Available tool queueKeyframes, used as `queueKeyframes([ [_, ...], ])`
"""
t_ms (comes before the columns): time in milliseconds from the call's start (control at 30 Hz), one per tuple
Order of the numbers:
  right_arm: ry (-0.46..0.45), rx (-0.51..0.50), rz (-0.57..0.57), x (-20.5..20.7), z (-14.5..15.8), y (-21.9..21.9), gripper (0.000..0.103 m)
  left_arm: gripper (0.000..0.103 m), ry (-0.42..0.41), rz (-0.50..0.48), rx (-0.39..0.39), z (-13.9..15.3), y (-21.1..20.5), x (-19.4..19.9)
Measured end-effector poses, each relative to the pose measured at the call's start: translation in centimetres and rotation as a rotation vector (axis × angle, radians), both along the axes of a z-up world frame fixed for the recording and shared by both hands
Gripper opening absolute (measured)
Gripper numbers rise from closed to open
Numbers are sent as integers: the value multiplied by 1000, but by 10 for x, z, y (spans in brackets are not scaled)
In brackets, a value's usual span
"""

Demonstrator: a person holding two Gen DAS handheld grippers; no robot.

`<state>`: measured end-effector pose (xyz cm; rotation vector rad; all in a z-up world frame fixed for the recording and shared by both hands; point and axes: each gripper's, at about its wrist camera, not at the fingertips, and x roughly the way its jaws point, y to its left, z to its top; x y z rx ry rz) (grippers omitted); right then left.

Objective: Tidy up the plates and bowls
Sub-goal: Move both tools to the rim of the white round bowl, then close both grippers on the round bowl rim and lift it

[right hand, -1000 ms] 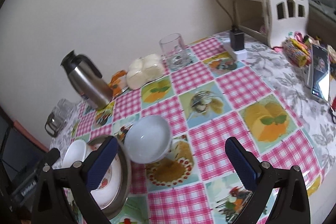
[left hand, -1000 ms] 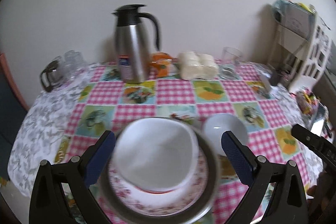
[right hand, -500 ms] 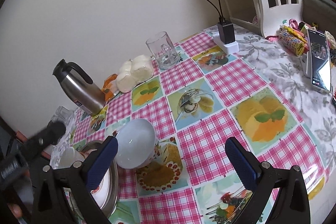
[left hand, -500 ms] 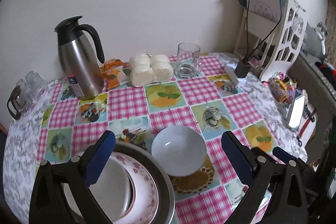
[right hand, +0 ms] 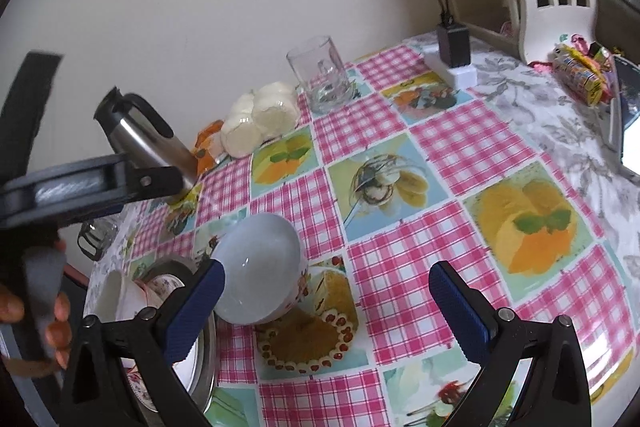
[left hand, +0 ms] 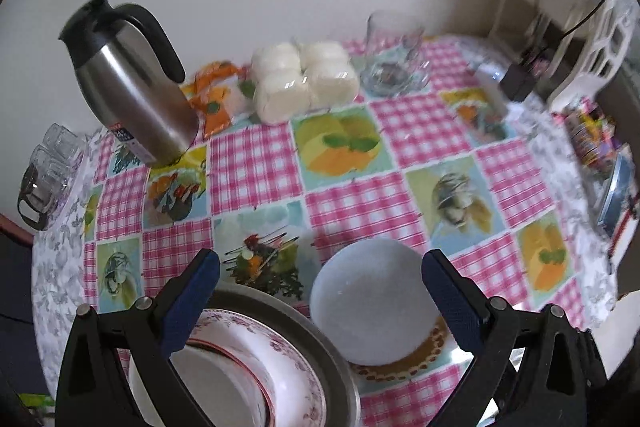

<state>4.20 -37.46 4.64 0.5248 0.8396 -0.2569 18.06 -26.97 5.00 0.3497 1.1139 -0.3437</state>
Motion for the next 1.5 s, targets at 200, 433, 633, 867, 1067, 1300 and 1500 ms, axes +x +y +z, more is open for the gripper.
queueKeyframes([
  [200, 44, 20, 19, 14, -22, 5, 103, 101, 52, 33, 76, -27, -3, 16],
  [433, 83, 56, 27, 22, -44, 3, 103, 101, 41, 19, 209, -57, -7, 22],
  [633, 102, 67, 29, 25, -56, -1, 103, 100, 73, 28, 232, -74, -6, 27],
  [867, 104, 64, 31, 30, -59, 1, 100, 97, 95, 45, 249, -87, -9, 29],
  [1067, 111, 82, 34, 34, -64, 5, 75, 64, 151, 51, 249, -99, -9, 29],
  [1300, 111, 142, 40, 37, -72, 10, 53, 36, 219, 30, 211, -108, -10, 25],
  [1500, 83, 206, 53, 37, -76, 10, 33, 29, 219, 1, 213, -109, -19, 17],
])
